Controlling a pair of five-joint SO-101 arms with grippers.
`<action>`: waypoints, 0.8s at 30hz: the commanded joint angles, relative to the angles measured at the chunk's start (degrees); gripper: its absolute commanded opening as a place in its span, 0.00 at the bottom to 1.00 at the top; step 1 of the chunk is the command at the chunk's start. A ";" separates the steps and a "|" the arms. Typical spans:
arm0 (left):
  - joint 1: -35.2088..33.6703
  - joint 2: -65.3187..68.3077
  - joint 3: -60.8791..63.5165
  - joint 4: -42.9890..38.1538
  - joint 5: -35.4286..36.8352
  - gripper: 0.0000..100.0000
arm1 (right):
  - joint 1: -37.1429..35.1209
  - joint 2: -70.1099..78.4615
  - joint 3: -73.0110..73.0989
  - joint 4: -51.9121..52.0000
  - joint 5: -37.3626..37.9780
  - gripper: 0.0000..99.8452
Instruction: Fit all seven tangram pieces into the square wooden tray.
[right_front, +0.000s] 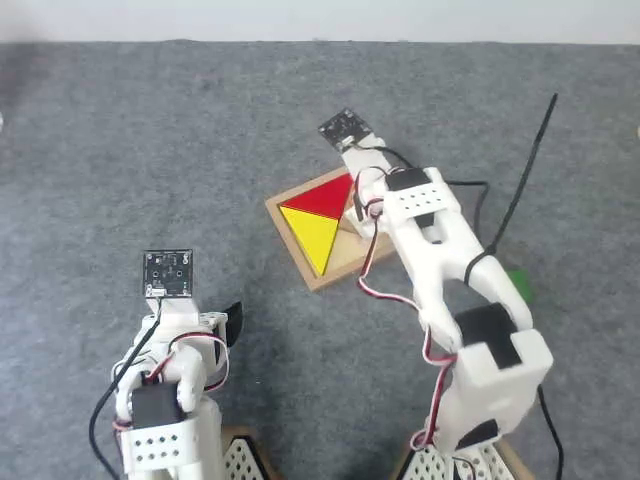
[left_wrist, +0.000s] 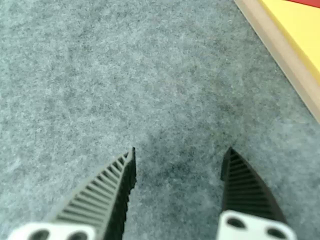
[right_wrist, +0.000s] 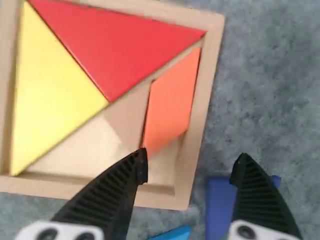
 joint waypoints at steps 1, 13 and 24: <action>0.00 -1.23 -1.27 0.26 0.44 0.27 | 2.86 2.68 -5.63 -0.92 0.26 0.27; -0.09 -1.23 -1.27 0.26 0.44 0.27 | 0.57 19.74 -28.40 5.67 -0.09 0.27; 0.00 -1.23 -1.27 0.26 0.44 0.27 | 3.74 -2.51 -28.13 18.33 -3.34 0.27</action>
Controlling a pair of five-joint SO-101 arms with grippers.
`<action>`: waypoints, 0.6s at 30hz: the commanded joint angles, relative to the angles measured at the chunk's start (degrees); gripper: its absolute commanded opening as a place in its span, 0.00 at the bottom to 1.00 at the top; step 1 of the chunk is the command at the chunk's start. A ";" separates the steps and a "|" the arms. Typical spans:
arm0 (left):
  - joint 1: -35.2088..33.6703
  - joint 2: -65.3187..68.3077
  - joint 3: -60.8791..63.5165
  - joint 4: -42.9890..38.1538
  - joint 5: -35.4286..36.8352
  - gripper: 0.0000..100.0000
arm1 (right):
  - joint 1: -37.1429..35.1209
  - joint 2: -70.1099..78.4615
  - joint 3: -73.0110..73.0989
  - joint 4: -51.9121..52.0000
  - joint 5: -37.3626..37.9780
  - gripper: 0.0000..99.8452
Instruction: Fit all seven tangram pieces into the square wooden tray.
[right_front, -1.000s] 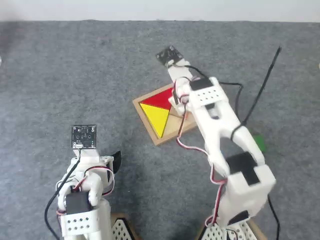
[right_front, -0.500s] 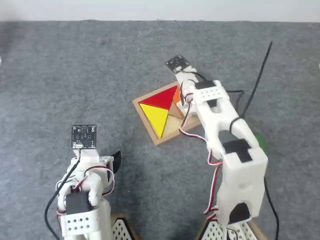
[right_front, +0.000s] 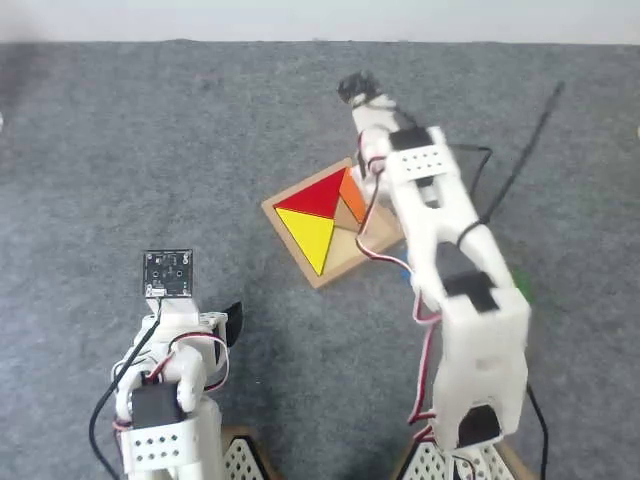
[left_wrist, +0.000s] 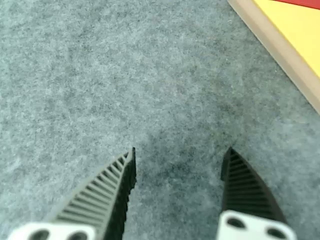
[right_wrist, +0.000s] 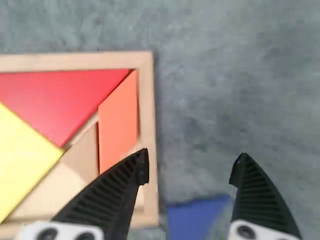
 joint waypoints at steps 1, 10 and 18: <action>0.00 -1.23 -1.27 0.26 0.44 0.27 | 1.01 -14.20 1.41 7.78 2.90 0.27; -0.09 -1.23 -1.27 0.26 0.44 0.27 | 16.13 -12.79 10.99 18.68 28.40 0.27; 0.00 -1.23 -1.27 0.26 0.44 0.27 | 26.86 -4.44 10.64 15.16 43.87 0.35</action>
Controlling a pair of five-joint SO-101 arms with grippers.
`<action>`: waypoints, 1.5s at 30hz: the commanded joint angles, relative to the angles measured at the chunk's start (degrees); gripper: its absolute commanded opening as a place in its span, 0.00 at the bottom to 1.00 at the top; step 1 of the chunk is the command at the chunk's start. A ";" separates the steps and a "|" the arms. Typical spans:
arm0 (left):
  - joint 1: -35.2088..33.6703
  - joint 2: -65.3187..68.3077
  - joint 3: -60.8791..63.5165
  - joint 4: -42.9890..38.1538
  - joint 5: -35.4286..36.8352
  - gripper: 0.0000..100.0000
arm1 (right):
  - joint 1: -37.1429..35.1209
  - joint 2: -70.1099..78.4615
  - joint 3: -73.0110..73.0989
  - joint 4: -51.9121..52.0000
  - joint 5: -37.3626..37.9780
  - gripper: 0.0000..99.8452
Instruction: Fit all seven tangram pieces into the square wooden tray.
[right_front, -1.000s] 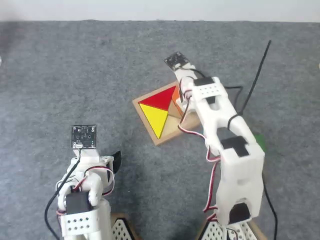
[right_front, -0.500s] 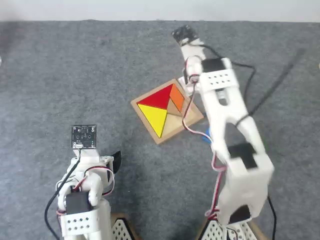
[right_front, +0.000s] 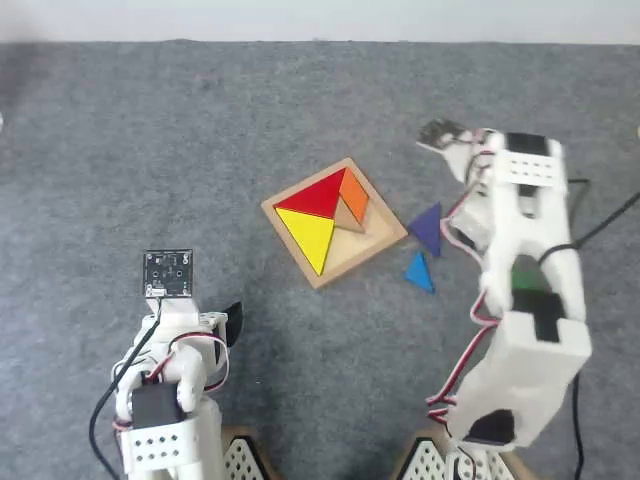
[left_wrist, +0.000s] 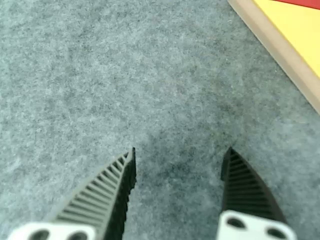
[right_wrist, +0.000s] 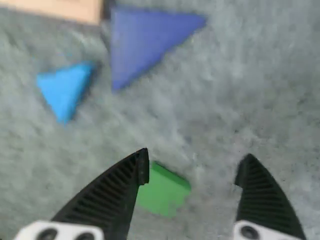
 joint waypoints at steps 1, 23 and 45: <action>0.00 -1.23 -1.27 0.26 0.44 0.27 | 3.30 -0.31 -0.88 -1.36 6.77 0.36; 0.09 -1.23 -1.27 0.26 0.44 0.27 | 6.20 -14.20 33.76 -20.26 -25.85 0.31; -8.88 -1.14 -1.27 0.26 0.53 0.27 | 8.66 -17.45 39.30 -19.65 -36.48 0.30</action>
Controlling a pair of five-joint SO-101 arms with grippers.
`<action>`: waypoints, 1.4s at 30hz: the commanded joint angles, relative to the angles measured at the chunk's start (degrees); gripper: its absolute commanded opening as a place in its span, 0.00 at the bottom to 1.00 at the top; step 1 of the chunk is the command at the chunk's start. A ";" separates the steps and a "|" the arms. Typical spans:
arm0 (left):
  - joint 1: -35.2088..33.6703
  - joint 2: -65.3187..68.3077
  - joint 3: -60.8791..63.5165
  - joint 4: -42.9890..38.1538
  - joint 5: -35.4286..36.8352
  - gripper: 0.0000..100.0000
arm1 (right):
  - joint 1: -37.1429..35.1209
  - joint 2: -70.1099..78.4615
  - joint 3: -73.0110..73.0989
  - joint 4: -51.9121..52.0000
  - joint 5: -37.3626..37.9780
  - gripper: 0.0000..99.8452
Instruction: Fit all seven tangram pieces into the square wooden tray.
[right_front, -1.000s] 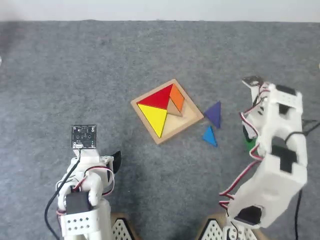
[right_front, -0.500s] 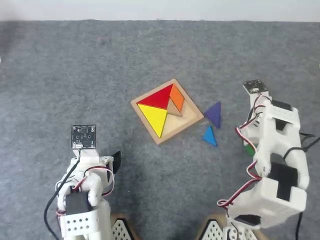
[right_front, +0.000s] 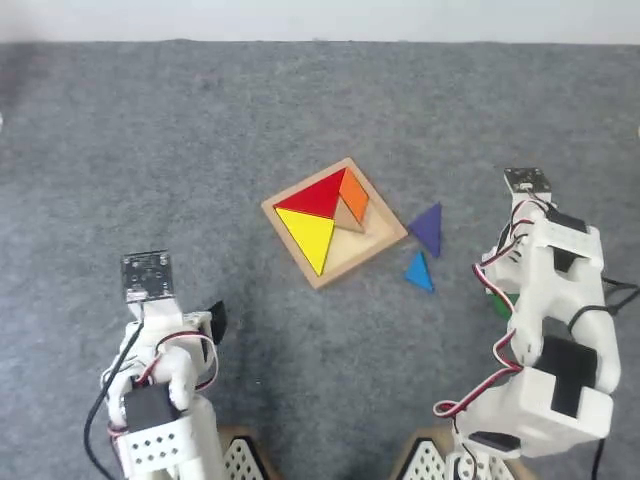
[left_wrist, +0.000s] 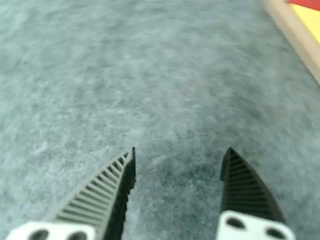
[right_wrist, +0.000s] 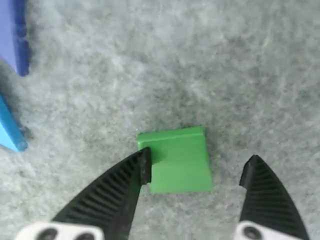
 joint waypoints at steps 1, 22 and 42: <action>-1.67 -1.14 -1.27 0.26 0.44 0.27 | -1.27 -0.13 2.20 1.36 -1.58 0.30; -1.49 -1.14 -1.27 0.26 0.44 0.27 | -9.80 -4.97 5.98 2.15 4.13 0.02; -1.49 -1.14 -1.27 0.26 0.44 0.27 | -24.66 -5.76 -25.85 16.92 -8.62 0.01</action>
